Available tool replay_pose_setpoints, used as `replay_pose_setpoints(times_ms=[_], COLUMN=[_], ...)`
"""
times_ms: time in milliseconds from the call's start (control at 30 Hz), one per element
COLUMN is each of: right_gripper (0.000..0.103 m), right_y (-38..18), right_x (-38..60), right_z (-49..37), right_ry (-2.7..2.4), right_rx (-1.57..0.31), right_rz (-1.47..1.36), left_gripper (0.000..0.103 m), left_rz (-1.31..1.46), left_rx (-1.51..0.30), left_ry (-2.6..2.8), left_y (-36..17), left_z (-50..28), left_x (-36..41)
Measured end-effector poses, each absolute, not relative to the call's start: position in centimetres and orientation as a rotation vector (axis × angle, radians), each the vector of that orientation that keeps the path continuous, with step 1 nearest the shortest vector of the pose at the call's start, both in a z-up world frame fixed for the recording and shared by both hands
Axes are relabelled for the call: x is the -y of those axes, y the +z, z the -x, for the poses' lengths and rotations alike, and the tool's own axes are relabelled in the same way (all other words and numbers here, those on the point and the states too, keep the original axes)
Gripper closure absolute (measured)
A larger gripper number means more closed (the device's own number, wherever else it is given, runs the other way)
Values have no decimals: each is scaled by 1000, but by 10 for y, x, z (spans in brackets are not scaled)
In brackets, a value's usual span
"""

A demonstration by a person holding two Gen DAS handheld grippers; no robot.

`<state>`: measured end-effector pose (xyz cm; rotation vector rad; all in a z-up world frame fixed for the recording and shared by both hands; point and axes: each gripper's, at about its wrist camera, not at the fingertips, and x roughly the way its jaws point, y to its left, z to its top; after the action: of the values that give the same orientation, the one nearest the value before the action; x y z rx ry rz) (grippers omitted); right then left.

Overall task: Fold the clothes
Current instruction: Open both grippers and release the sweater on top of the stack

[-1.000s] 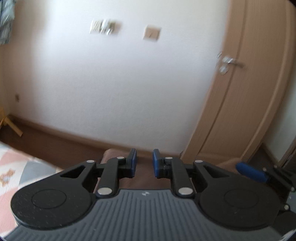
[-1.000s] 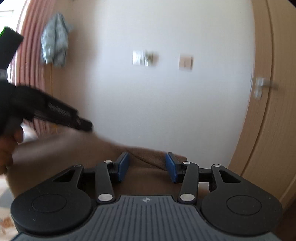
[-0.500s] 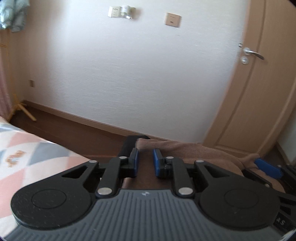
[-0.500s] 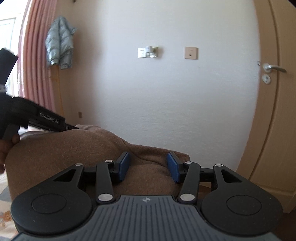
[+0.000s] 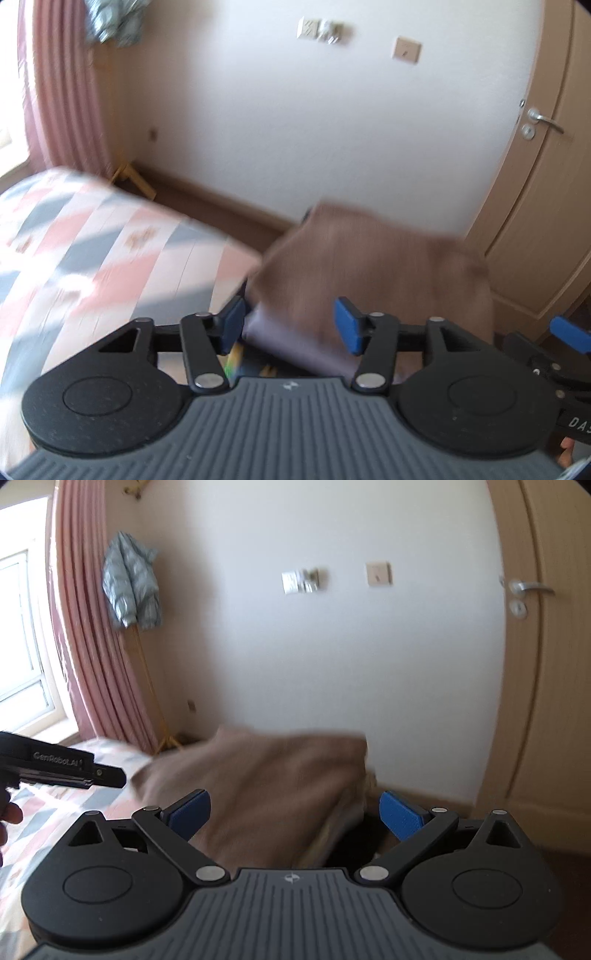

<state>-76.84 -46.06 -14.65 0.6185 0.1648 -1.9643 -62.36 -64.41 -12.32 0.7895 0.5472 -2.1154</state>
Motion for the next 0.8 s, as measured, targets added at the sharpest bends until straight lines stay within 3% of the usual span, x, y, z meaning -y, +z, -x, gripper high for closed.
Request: replay_pose_setpoints(times_ms=[300,533,667,800], right_gripper=[2,0,0,0], right_y=[-99,-55,-43,-33], right_x=[377,329,305,291], right_z=[698,650,625,605], right_ry=[-1963,-2009,-2025,-2057], right_rx=[-202,-286,-291,-305], right_rz=[-790,-812,-803,-792], left_gripper=[24,15,2,1], left_rz=[-888,-857,-823,-817], left_rx=[-502,-459,-432,-377], left_ry=[-2026,-1989,-1981,-1945], left_y=[-80,-41,-25,-19], left_z=[536,472,442,423], left_x=[518,446,417,398])
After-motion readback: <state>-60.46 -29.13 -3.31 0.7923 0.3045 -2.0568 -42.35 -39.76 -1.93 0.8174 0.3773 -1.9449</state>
